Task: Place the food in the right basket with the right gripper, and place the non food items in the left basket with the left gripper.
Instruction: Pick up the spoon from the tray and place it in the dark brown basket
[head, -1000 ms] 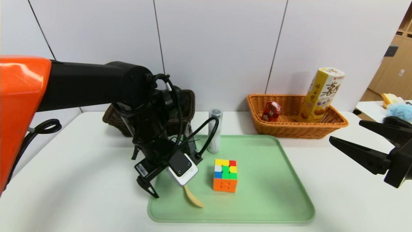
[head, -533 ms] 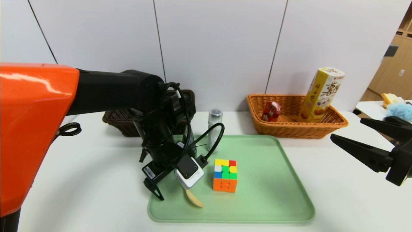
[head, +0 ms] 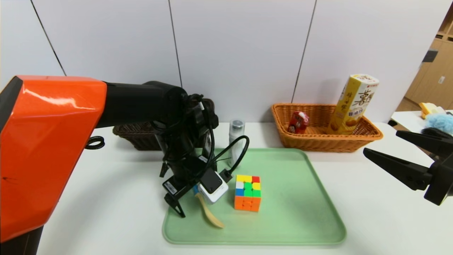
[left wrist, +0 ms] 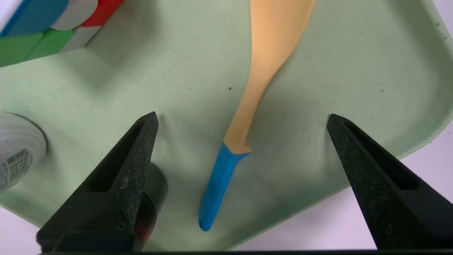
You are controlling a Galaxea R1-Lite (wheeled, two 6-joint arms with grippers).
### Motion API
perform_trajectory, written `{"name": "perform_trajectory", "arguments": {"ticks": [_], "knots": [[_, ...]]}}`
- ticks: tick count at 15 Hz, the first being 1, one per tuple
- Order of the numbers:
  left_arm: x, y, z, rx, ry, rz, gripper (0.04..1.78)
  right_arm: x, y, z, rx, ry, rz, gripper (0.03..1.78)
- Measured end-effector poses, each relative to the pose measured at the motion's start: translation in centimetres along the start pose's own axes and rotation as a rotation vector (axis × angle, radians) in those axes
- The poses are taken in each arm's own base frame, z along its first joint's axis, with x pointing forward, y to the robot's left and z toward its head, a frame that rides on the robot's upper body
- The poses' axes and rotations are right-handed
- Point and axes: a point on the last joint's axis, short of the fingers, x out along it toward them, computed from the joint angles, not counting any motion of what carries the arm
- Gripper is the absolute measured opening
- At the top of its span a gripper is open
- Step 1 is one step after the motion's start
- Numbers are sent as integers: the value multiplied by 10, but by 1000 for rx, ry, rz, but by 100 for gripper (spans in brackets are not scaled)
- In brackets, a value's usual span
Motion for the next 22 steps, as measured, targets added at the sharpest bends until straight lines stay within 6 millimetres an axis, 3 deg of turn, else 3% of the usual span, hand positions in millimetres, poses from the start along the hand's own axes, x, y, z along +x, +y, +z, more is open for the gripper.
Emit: {"name": "perform_trajectory", "arguments": {"ticks": [3, 7, 8, 15, 18, 22], "knots": [[2, 0, 0, 0, -2, -9, 113, 0, 0, 0, -1, 0, -1, 169], [2, -1, 0, 1, -1, -9, 63, 0, 0, 0, 0, -1, 0, 169], [2, -1, 0, 5, -2, -10, 6, 0, 0, 0, -1, -1, 0, 169], [0, -4, 1, -3, -19, -13, 9, 2, 0, 0, 2, 6, 23, 169], [-17, -9, 9, -37, -60, 32, 9, 4, 0, -3, 6, 24, 24, 169], [-55, -24, 30, -18, -102, 124, 9, 7, -1, -11, 12, 52, 22, 169]]}}
